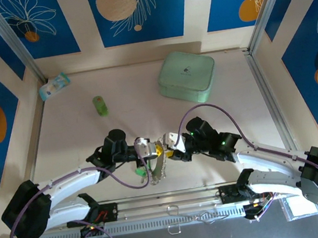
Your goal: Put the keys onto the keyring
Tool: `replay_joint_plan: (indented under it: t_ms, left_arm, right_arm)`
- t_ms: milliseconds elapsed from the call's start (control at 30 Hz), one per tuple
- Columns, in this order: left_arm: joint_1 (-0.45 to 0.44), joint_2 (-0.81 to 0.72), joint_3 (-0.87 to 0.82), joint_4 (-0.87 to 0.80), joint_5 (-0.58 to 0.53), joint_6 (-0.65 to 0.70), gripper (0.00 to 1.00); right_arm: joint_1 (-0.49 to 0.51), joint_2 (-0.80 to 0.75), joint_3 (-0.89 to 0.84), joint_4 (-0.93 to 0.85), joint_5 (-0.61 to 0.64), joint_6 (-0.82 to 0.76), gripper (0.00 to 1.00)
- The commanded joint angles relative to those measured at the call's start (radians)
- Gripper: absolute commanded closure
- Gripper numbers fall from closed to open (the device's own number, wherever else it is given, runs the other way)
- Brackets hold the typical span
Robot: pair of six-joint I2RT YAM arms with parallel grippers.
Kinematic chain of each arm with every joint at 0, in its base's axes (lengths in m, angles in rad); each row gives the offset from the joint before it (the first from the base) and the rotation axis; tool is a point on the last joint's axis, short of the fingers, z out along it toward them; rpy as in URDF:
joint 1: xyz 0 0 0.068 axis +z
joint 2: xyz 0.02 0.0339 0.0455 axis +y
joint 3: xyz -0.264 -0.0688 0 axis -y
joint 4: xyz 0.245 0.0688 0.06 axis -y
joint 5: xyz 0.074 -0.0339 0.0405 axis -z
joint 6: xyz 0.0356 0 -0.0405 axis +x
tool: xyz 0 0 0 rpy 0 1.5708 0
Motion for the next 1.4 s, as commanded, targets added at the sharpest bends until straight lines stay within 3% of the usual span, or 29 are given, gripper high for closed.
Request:
replay_joint_plan:
  t_ms: [0, 200, 333, 500, 833, 1033, 1167, 1267, 1367]
  left_arm:
    - [-0.013, -0.010, 0.000, 0.015, 0.010, 0.031, 1.00]
    - [-0.015, -0.013, 0.002, 0.006, -0.010, 0.022, 1.00]
    - [-0.020, -0.017, 0.011, -0.037, -0.041, 0.017, 0.84]
    - [-0.032, -0.011, 0.008, -0.044, -0.036, 0.013, 0.77]
    - [-0.037, 0.003, -0.005, 0.018, -0.021, -0.009, 0.79]
    - [-0.038, 0.001, -0.009, 0.037, -0.004, -0.017, 0.85]
    - [-0.038, -0.011, -0.015, 0.050, -0.003, -0.016, 0.96]
    - [-0.040, -0.039, -0.032, 0.075, -0.025, 0.007, 1.00]
    - [-0.065, -0.089, -0.062, 0.099, -0.100, 0.092, 1.00]
  right_arm:
    - [0.008, -0.007, -0.012, 0.033, -0.039, -0.005, 0.78]
    - [0.008, -0.007, -0.003, 0.020, -0.045, -0.018, 1.00]
    - [0.009, -0.017, 0.014, -0.010, -0.043, -0.045, 1.00]
    - [0.023, -0.049, -0.005, 0.025, -0.017, -0.088, 1.00]
    - [0.036, -0.047, -0.010, 0.053, -0.029, -0.148, 1.00]
    - [0.045, -0.032, -0.008, 0.059, -0.037, -0.157, 1.00]
    - [0.046, -0.034, -0.007, 0.040, -0.031, -0.157, 1.00]
    - [0.032, -0.073, -0.018, 0.012, -0.025, -0.128, 0.74]
    - [0.020, -0.144, -0.046, -0.011, -0.012, -0.101, 0.66]
